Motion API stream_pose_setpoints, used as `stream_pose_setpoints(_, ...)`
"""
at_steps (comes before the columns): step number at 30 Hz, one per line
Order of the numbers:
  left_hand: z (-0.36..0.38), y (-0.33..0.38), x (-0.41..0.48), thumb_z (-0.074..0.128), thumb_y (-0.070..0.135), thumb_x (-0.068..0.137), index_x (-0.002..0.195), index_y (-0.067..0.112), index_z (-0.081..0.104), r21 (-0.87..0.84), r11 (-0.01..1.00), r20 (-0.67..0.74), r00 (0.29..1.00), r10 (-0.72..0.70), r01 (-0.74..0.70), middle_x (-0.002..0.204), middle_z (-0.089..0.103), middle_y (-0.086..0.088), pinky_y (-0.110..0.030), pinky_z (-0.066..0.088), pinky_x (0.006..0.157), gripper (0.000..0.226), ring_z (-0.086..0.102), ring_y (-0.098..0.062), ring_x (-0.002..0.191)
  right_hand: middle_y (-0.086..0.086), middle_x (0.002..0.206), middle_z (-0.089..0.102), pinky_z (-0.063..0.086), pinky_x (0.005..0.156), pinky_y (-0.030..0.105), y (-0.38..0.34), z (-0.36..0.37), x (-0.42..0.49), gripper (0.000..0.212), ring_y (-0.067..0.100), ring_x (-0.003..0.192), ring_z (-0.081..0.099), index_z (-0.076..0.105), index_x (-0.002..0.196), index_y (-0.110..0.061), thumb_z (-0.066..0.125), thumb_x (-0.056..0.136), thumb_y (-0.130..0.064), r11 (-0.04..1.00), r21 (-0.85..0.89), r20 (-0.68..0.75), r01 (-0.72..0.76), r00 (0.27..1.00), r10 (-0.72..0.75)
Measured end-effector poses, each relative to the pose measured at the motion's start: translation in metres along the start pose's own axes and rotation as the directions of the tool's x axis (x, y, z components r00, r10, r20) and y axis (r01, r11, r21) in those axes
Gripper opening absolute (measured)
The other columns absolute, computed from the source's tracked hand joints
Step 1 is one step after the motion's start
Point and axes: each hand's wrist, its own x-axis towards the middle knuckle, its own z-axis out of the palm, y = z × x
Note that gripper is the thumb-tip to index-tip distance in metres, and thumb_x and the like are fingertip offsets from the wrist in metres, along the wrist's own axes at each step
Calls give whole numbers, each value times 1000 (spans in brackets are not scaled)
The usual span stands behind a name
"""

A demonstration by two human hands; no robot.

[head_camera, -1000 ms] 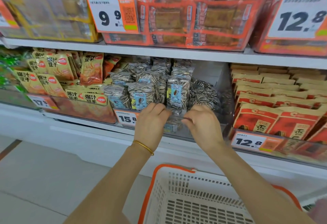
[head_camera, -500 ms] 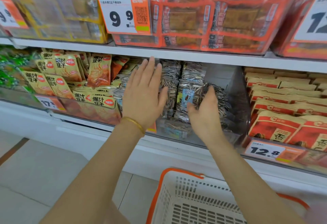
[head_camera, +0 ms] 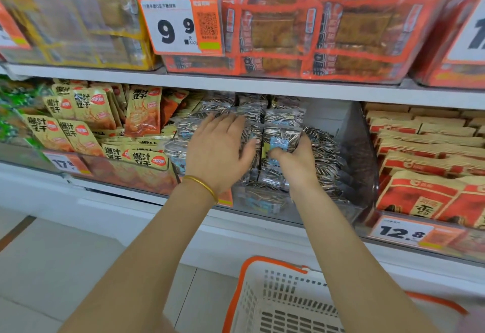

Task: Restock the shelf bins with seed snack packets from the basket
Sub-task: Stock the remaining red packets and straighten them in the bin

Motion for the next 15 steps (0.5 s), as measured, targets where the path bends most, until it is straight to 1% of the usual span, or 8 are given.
stream_pose_setpoints(1, 1, -1, -1, 31, 42, 87, 119, 6, 61, -1, 1000, -21, 1000, -3, 3, 120, 64, -14, -42, 35, 106, 57, 59, -29, 112, 2, 118, 58, 43, 98, 36, 1, 1, 0, 56, 22, 110, 55, 41, 129, -15, 64, 79, -2, 1000, 10, 0, 6, 1000, -6)
stream_pose_setpoints(3, 1, -2, -4, 36, 39, 86, 113, 5, 65, 13, 1000, -53, 999, 2, -2, 112, 68, -13, -42, 40, 102, 51, 64, -28, 103, 2, 116, 58, 43, 96, 34, 3, 3, 1, 53, 21, 108, 55, 41, 124, -18, 64, 79, -2, 999, 30, 7, 14, 1000, -14)
stream_pose_setpoints(5, 2, 0, -3, 36, 38, 86, 111, 5, 65, 27, 1000, -30, 1000, -1, 1, 111, 68, -14, -43, 41, 101, 51, 65, -28, 100, 2, 114, 59, 44, 93, 33, 3, 2, 3, 52, 20, 105, 56, 42, 121, -19, 65, 78, 0, 998, 49, 8, 26, 1000, -26)
stream_pose_setpoints(8, 0, 2, -2, 32, 41, 87, 113, 4, 65, 33, 999, 13, 1000, -6, 5, 113, 67, -14, -43, 38, 103, 56, 64, -29, 104, 2, 107, 60, 46, 87, 30, 4, -1, 4, 50, 18, 97, 58, 43, 114, -20, 67, 76, 3, 997, 48, 28, 58, 998, -59)
stream_pose_setpoints(10, -3, 4, 1, 29, 44, 87, 116, 5, 63, 32, 999, 25, 1000, -15, 14, 119, 64, -15, -42, 35, 105, 59, 59, -29, 111, 3, 107, 60, 46, 83, 28, 4, -4, 6, 54, 17, 96, 59, 45, 118, -14, 70, 74, 4, 997, 31, 24, 70, 997, -71)
stream_pose_setpoints(13, -10, 11, 5, 27, 45, 87, 122, 3, 59, 40, 999, 22, 1000, -15, 14, 127, 58, -18, -41, 34, 106, 63, 55, -31, 117, 7, 108, 64, 51, 86, 33, 4, -6, 8, 59, 20, 98, 63, 49, 119, -9, 75, 68, 5, 995, 44, 17, 88, 996, -89)
stream_pose_setpoints(15, -11, 21, 8, 29, 42, 86, 120, 1, 59, 62, 998, 15, 1000, 19, -20, 125, 59, -19, -42, 36, 105, 61, 55, -32, 116, 4, 108, 65, 52, 87, 32, 2, -9, 7, 57, 18, 99, 63, 50, 118, -12, 73, 69, 6, 994, 71, 62, 86, 994, -91)
